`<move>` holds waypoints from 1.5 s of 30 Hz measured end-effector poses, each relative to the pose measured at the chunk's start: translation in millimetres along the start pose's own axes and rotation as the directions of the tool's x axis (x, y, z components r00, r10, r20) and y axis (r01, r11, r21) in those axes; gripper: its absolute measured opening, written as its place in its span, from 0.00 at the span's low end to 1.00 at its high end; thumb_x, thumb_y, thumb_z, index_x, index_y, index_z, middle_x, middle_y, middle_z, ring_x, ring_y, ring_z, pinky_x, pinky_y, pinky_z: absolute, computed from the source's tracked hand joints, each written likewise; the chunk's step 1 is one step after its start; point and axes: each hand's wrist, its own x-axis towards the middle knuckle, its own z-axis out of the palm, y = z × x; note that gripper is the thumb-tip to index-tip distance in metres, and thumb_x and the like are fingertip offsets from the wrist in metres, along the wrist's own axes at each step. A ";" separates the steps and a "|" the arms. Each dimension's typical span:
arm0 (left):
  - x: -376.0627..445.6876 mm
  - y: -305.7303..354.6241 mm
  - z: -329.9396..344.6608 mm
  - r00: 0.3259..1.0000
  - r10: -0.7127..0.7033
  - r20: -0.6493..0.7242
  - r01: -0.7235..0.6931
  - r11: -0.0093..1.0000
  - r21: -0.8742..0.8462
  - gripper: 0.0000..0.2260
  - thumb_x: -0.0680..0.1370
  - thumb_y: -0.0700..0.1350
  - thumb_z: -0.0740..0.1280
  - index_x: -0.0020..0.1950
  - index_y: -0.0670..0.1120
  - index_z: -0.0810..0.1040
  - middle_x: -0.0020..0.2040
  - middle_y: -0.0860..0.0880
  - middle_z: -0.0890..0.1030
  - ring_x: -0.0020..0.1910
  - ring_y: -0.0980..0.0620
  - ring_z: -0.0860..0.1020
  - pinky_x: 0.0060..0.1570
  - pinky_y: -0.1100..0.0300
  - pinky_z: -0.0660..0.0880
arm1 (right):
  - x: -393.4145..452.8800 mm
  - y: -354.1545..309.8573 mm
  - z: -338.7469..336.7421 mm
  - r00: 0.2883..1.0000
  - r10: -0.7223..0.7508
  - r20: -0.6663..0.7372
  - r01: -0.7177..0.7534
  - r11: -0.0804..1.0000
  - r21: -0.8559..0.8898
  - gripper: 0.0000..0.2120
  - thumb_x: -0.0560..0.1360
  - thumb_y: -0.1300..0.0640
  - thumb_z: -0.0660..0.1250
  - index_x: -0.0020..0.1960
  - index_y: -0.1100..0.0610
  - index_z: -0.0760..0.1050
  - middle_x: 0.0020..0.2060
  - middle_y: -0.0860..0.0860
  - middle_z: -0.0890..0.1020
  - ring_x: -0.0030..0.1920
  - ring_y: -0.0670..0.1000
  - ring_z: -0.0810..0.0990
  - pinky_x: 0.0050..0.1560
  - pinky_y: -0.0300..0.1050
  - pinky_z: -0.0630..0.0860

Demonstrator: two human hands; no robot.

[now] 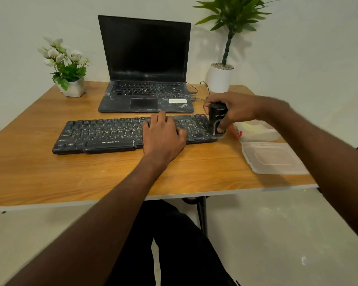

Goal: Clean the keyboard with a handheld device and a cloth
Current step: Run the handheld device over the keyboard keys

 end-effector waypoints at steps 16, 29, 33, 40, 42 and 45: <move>-0.6 -0.9 -1.4 1.000 0.014 -0.003 -0.014 1.000 -0.014 0.23 0.83 0.57 0.56 0.64 0.43 0.80 0.64 0.43 0.76 0.64 0.44 0.74 0.68 0.40 0.71 | -6.8 -9.3 3.2 0.993 -0.041 -0.113 0.032 0.996 -0.084 0.27 0.66 0.65 0.79 0.58 0.45 0.74 0.54 0.48 0.79 0.55 0.50 0.79 0.48 0.48 0.77; -1.4 -2.1 -4.5 0.999 0.043 -0.013 -0.043 0.999 -0.015 0.22 0.84 0.57 0.56 0.63 0.43 0.80 0.64 0.44 0.76 0.64 0.44 0.74 0.68 0.40 0.71 | -20.8 -39.4 15.3 0.922 -0.082 -0.379 0.027 0.989 -0.149 0.28 0.66 0.65 0.79 0.59 0.46 0.73 0.53 0.49 0.79 0.52 0.52 0.79 0.40 0.38 0.73; -9.6 -8.8 -17.9 0.990 0.073 -0.122 -0.091 0.985 -0.149 0.19 0.86 0.55 0.58 0.69 0.45 0.78 0.66 0.46 0.77 0.65 0.46 0.76 0.70 0.44 0.70 | -17.0 -42.5 54.7 0.767 0.090 -0.635 0.188 0.915 0.357 0.29 0.63 0.65 0.81 0.58 0.47 0.76 0.54 0.47 0.81 0.54 0.51 0.82 0.47 0.49 0.85; -44.5 -128.5 -73.1 0.986 -0.036 -0.161 -0.013 0.956 -0.294 0.18 0.86 0.53 0.64 0.72 0.46 0.78 0.68 0.47 0.79 0.63 0.48 0.77 0.64 0.46 0.74 | 10.1 -68.5 121.4 0.667 0.386 -0.637 0.357 0.586 0.728 0.33 0.67 0.65 0.81 0.66 0.50 0.69 0.55 0.46 0.80 0.52 0.48 0.83 0.40 0.40 0.82; -48.7 -181.6 -90.2 0.990 -0.093 -0.108 0.054 0.945 -0.323 0.21 0.86 0.56 0.65 0.76 0.48 0.75 0.71 0.47 0.77 0.65 0.46 0.77 0.62 0.47 0.75 | 24.8 -83.0 129.7 0.654 0.382 -0.653 0.359 0.603 0.712 0.33 0.67 0.63 0.81 0.65 0.47 0.69 0.55 0.43 0.79 0.54 0.48 0.82 0.46 0.46 0.84; -51.1 -244.6 -103.4 0.967 -0.210 0.145 0.253 0.869 -0.425 0.36 0.80 0.67 0.69 0.83 0.53 0.65 0.81 0.47 0.69 0.75 0.44 0.72 0.68 0.45 0.74 | 48.0 -112.0 136.1 0.665 0.340 -0.665 0.352 0.643 0.681 0.34 0.68 0.61 0.80 0.66 0.44 0.68 0.55 0.39 0.75 0.56 0.48 0.79 0.51 0.48 0.83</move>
